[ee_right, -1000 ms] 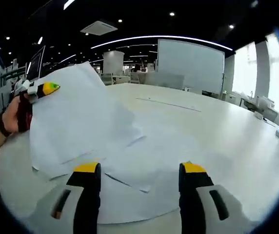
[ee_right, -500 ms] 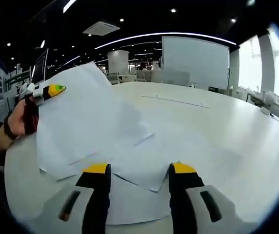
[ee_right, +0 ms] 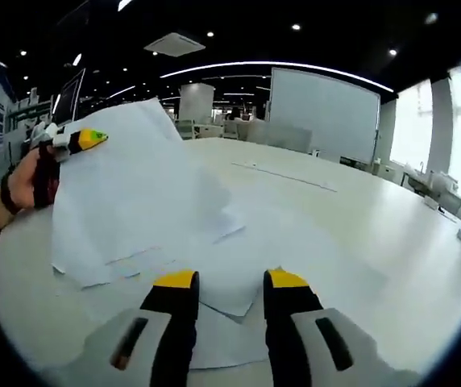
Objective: Organize the stack of printing papers by aligning and flattening the scattered papers on the table
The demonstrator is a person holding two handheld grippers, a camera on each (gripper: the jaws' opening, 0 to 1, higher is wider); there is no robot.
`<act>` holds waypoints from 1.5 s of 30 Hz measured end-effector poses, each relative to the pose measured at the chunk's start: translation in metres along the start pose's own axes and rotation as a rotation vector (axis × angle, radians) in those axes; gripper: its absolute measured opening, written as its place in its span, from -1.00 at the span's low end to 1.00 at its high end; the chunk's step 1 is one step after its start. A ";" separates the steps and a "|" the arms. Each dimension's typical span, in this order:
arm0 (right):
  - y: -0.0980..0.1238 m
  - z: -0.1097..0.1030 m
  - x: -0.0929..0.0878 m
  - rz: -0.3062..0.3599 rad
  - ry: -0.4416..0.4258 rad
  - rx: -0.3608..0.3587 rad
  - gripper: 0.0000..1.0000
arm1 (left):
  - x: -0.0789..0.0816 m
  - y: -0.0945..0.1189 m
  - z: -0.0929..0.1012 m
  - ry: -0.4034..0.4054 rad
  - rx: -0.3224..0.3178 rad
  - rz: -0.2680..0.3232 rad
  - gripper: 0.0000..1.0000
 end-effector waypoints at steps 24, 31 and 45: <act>0.015 -0.005 0.012 0.123 0.038 -0.014 -1.00 | -0.002 0.001 0.001 -0.003 0.009 -0.001 -0.86; 0.023 -0.001 0.024 0.178 0.017 -0.026 -1.00 | -0.001 0.000 0.000 -0.004 0.011 0.000 -0.86; 0.041 0.007 0.046 0.285 -0.005 -0.052 -1.00 | 0.000 0.000 -0.003 -0.003 0.012 0.001 -0.86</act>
Point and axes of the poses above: the point that each gripper's makers call its tool centre point, and the gripper's own axes: y roughly backward along the fingers, z roughly to its right, x roughly out of its top, the point moved 5 cm from there along y, roughly backward along the fingers
